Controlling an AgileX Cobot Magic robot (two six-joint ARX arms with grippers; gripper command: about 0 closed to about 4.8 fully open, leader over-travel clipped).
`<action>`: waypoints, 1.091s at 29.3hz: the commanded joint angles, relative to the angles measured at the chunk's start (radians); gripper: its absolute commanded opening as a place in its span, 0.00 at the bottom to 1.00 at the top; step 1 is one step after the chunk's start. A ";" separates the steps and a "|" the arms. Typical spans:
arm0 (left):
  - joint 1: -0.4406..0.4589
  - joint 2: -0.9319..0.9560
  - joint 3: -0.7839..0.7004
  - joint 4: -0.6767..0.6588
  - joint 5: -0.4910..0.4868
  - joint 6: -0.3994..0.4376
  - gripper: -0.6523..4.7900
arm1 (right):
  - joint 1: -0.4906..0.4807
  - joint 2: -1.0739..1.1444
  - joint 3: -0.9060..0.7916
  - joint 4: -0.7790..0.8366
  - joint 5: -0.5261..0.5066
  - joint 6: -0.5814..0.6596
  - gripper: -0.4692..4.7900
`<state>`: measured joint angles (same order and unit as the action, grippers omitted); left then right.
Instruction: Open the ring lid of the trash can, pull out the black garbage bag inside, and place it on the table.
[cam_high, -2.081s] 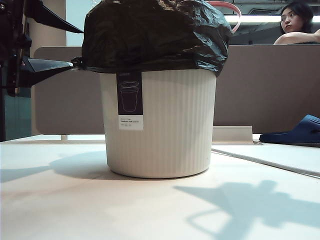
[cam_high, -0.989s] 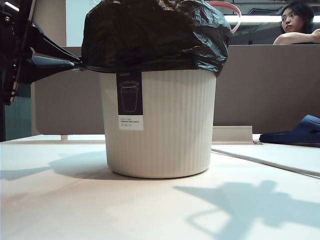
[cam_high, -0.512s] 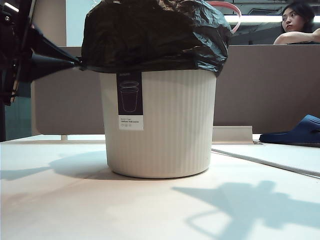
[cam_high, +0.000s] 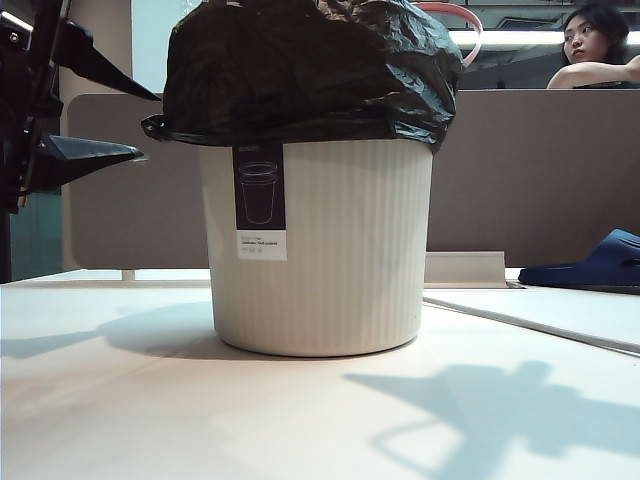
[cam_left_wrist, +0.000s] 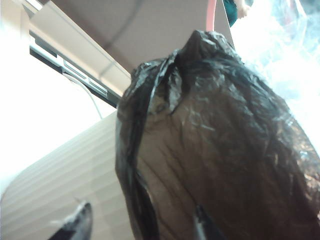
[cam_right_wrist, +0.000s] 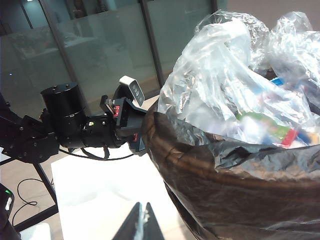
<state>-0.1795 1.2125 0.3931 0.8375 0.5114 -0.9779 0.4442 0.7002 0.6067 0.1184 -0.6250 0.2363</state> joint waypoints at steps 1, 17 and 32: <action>-0.002 0.000 0.006 0.029 -0.022 -0.002 0.60 | 0.001 -0.001 0.005 0.021 -0.005 0.003 0.08; -0.076 0.004 0.076 -0.064 -0.068 0.060 0.58 | 0.001 -0.001 0.005 0.021 -0.006 0.003 0.08; -0.088 0.004 0.098 -0.167 -0.116 0.092 0.31 | 0.001 -0.001 0.005 0.021 -0.006 0.002 0.08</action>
<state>-0.2665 1.2186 0.4866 0.6666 0.3988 -0.9009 0.4442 0.7002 0.6067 0.1188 -0.6250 0.2363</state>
